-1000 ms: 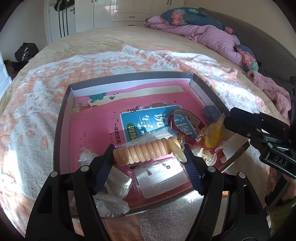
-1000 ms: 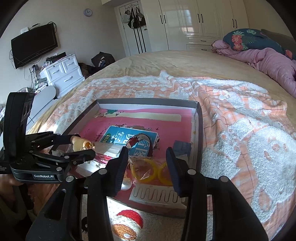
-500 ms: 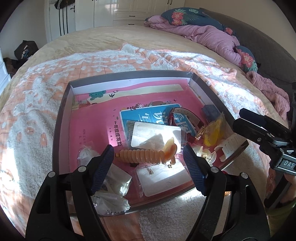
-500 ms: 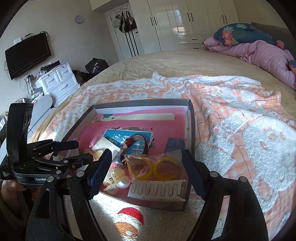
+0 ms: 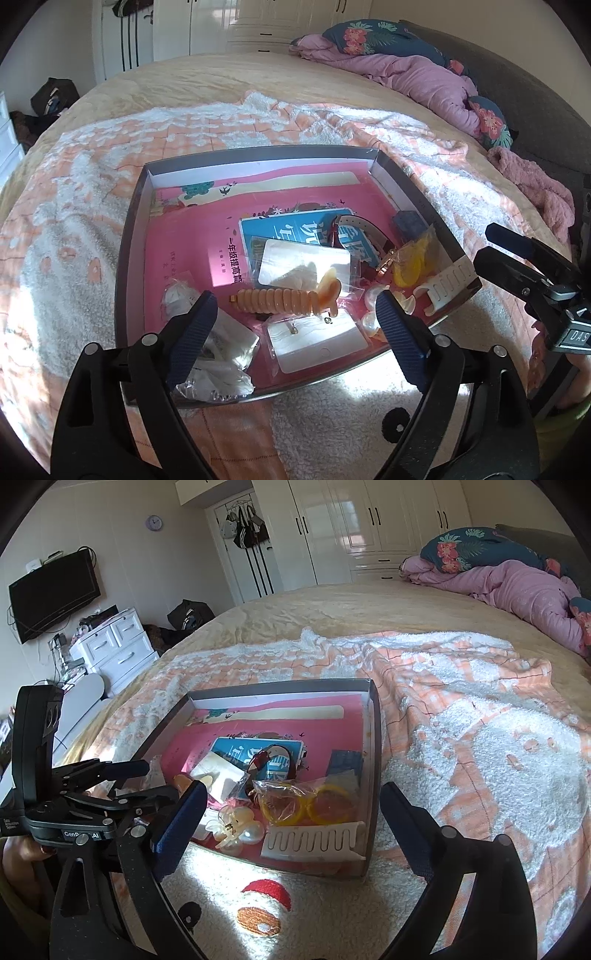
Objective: Organize jewelry
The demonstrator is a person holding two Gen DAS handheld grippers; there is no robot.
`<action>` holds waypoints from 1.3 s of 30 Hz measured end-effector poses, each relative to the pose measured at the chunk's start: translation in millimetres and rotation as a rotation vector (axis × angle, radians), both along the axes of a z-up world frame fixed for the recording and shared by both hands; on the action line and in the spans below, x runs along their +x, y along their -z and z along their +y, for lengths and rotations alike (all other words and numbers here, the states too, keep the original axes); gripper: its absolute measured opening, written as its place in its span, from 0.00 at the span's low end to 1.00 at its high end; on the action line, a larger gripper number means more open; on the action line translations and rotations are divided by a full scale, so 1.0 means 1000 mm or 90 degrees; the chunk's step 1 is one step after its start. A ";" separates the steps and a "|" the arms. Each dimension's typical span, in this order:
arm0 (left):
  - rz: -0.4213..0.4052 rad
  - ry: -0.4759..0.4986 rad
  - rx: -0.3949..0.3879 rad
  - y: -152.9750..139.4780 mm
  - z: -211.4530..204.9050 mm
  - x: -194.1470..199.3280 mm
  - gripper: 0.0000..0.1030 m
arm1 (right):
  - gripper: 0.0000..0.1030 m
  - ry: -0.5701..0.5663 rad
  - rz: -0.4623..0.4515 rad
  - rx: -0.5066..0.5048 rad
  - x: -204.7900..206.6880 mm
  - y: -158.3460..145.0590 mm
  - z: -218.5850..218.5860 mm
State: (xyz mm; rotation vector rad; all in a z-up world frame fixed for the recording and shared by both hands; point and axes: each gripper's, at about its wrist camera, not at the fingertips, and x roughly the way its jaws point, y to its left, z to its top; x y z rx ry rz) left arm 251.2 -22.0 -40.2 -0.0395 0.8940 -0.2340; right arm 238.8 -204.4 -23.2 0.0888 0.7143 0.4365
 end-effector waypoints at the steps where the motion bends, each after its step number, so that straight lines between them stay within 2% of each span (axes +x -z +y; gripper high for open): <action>1: -0.001 -0.002 -0.001 -0.001 0.001 -0.001 0.81 | 0.92 0.000 -0.001 0.000 -0.001 -0.001 0.000; 6: -0.008 -0.016 -0.005 -0.009 0.004 -0.009 0.91 | 0.95 -0.006 -0.010 0.002 -0.012 -0.008 0.000; 18: -0.029 -0.061 -0.009 -0.029 0.015 -0.029 0.91 | 0.95 -0.021 -0.039 -0.007 -0.040 -0.027 0.001; 28: -0.069 -0.086 -0.007 -0.045 0.020 -0.068 0.91 | 0.95 -0.036 -0.070 -0.020 -0.070 -0.033 0.003; 39: -0.106 -0.092 -0.005 -0.037 0.014 -0.119 0.91 | 0.96 -0.029 -0.110 -0.031 -0.109 -0.026 -0.004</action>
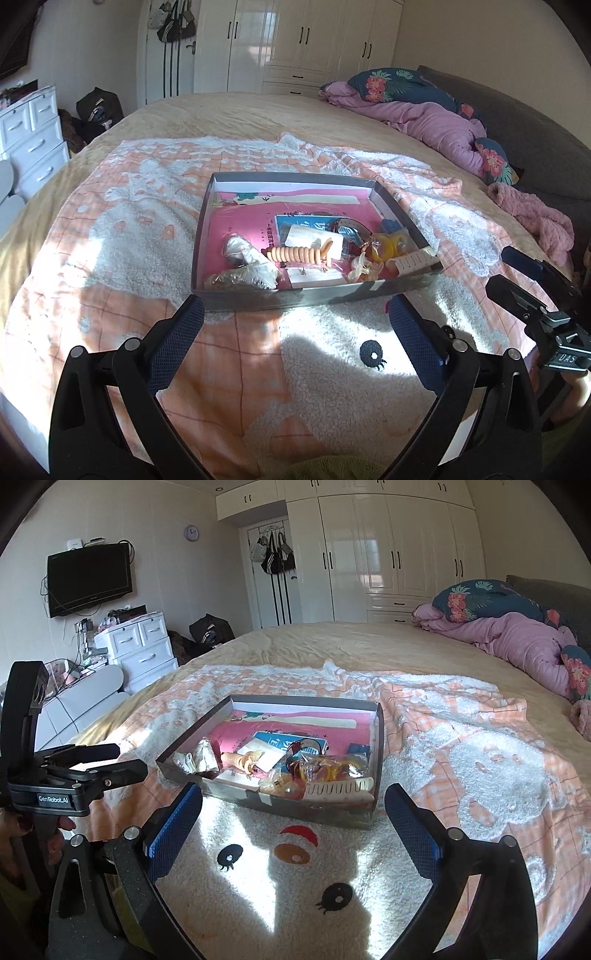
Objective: Organize jewelry
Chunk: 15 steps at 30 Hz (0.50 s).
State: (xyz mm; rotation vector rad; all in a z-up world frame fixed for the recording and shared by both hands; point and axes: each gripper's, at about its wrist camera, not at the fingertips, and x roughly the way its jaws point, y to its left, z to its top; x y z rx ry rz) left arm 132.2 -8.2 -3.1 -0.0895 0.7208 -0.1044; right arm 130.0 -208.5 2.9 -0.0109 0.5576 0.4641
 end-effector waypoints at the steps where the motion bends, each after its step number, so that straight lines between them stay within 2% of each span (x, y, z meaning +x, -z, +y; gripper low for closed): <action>1: -0.001 -0.002 0.002 0.002 -0.001 -0.004 0.91 | 0.96 0.000 0.000 0.001 -0.003 0.002 -0.001; 15: 0.005 -0.018 -0.004 0.015 0.002 -0.020 0.91 | 0.96 0.001 0.029 -0.009 -0.022 0.015 0.004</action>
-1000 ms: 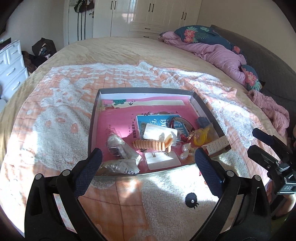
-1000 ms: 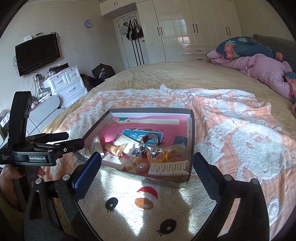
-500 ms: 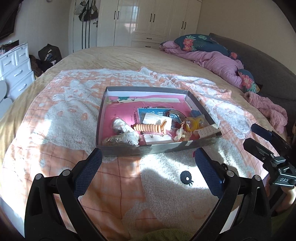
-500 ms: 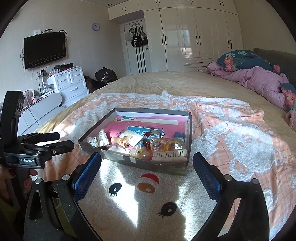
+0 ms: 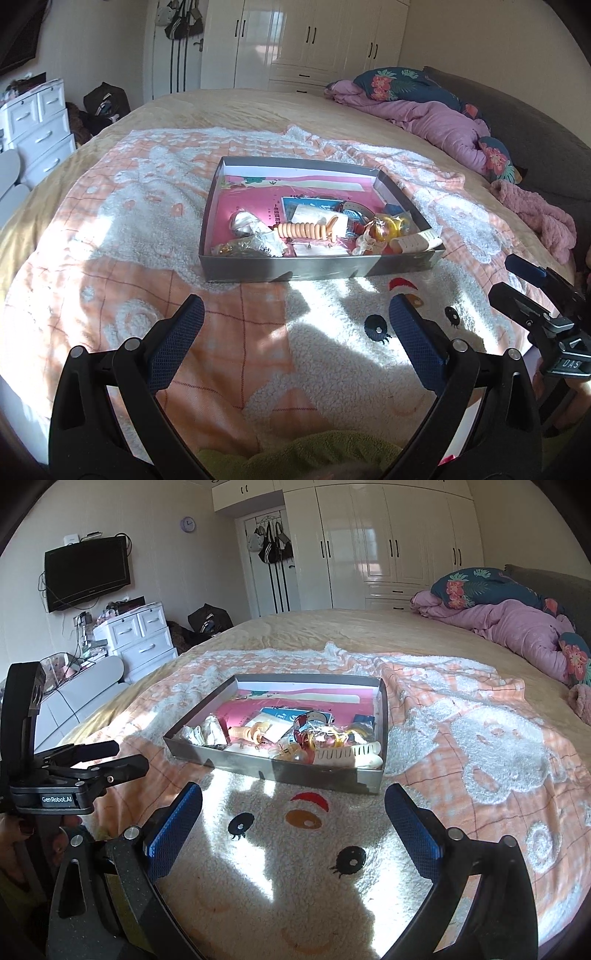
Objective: Organize jewelry
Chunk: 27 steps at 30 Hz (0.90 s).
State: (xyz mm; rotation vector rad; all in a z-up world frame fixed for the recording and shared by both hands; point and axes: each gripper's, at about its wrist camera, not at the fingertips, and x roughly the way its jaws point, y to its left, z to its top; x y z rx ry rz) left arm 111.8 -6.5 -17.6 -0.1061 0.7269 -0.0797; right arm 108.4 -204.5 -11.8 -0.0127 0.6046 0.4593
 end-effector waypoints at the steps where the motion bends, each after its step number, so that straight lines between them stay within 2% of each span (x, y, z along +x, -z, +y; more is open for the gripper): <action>1: 0.001 0.001 0.002 0.000 0.000 0.000 0.91 | 0.96 0.000 0.000 0.000 0.000 0.000 0.000; 27: 0.008 0.005 0.009 -0.001 -0.005 -0.005 0.91 | 0.96 -0.002 0.002 -0.002 -0.004 -0.002 0.000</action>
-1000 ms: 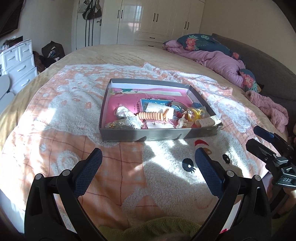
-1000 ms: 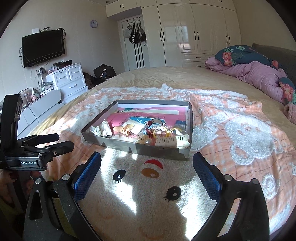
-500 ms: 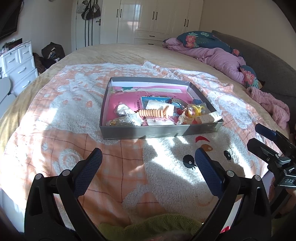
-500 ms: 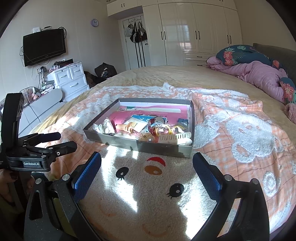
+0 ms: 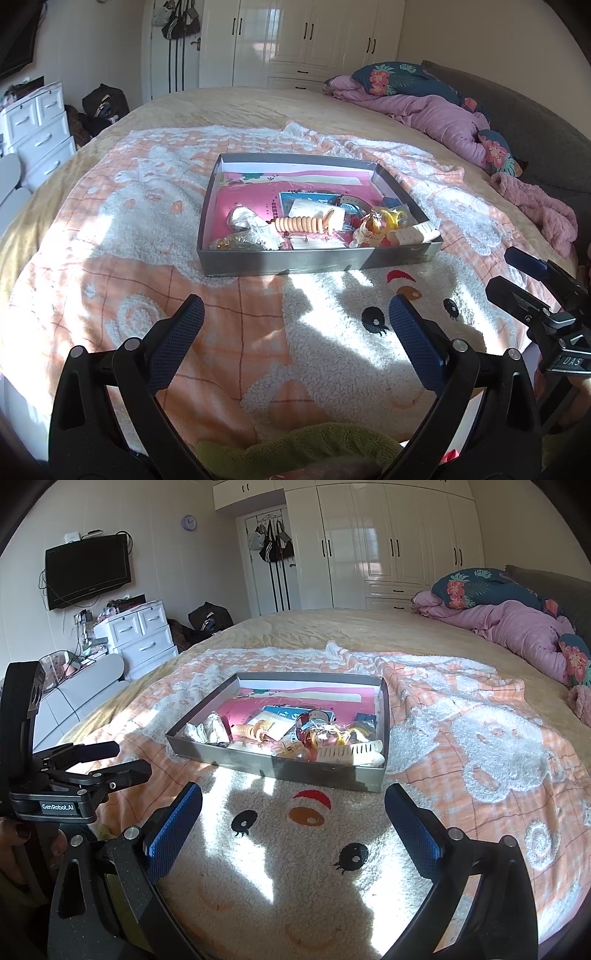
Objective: Organize jewelry
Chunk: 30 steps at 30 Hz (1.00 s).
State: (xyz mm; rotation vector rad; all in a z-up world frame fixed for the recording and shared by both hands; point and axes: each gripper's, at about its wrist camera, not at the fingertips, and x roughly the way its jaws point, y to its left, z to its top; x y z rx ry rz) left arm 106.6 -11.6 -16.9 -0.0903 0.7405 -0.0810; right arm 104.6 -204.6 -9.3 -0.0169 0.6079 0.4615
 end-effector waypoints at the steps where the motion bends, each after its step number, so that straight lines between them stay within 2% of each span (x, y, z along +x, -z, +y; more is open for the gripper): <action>1: 0.000 0.000 -0.002 0.000 0.000 0.000 0.91 | 0.96 0.000 0.000 -0.001 0.000 0.000 0.000; 15: 0.004 -0.011 -0.011 0.001 0.003 0.001 0.91 | 0.96 0.001 0.009 -0.004 0.001 0.001 0.000; 30: 0.012 -0.011 0.004 0.002 0.000 0.002 0.91 | 0.96 0.001 0.012 -0.007 0.001 0.003 0.001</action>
